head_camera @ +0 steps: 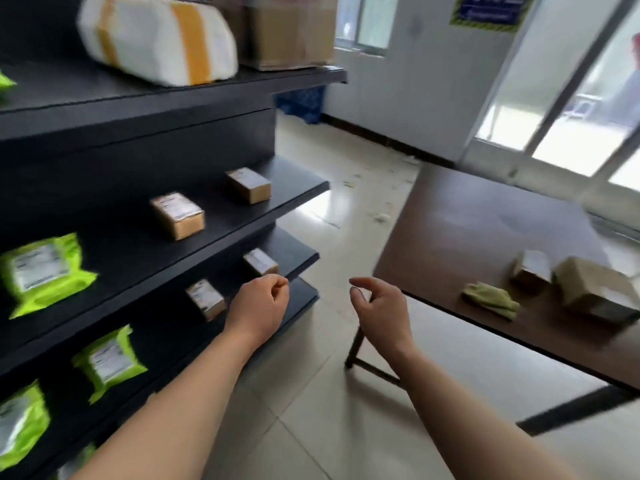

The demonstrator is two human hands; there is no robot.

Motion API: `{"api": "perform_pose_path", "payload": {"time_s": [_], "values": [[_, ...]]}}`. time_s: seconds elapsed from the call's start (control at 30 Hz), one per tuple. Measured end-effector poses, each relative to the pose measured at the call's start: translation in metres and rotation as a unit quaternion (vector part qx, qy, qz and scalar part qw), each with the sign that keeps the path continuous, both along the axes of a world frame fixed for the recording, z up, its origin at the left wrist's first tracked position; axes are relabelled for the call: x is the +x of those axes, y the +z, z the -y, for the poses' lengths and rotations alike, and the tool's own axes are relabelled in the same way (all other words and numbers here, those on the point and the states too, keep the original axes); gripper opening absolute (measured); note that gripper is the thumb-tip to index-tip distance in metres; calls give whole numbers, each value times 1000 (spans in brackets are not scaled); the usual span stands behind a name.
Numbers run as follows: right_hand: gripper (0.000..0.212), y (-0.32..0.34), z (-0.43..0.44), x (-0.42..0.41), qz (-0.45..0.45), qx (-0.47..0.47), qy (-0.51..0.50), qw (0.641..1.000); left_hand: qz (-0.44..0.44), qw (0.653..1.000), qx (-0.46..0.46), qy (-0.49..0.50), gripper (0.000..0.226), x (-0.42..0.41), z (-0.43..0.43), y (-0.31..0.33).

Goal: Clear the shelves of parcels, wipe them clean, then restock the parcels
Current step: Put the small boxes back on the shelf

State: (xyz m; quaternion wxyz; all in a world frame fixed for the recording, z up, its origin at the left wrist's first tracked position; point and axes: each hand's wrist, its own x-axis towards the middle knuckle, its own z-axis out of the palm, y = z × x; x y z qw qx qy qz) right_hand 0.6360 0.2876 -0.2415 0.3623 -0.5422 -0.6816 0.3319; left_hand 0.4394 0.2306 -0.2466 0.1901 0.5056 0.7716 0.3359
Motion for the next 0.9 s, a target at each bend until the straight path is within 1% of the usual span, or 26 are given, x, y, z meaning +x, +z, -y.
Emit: {"api": "perform_pose_path", "payload": {"time_s": [0.17, 0.3, 0.5, 0.6, 0.73, 0.9], "values": [[16, 8, -37, 117, -15, 1, -110, 994, 3, 996, 34, -86, 22, 102, -73, 15], [15, 9, -70, 218, 13, 8, -181, 983, 10, 988, 47, -143, 20, 202, -133, 19], [16, 6, -103, 336, 34, -7, -256, 966, 14, 977, 64, -202, 19, 326, -195, 15], [17, 0, -117, 383, 40, -20, -287, 957, 24, 971, 54, -233, 19, 378, -220, 10], [20, -11, -138, 424, 48, -45, -324, 944, 29, 963, 26, -266, 19, 422, -256, -4], [22, -23, -165, 449, 39, -79, -349, 933, 38, 960, 0, -279, 13, 453, -296, -16]]}}
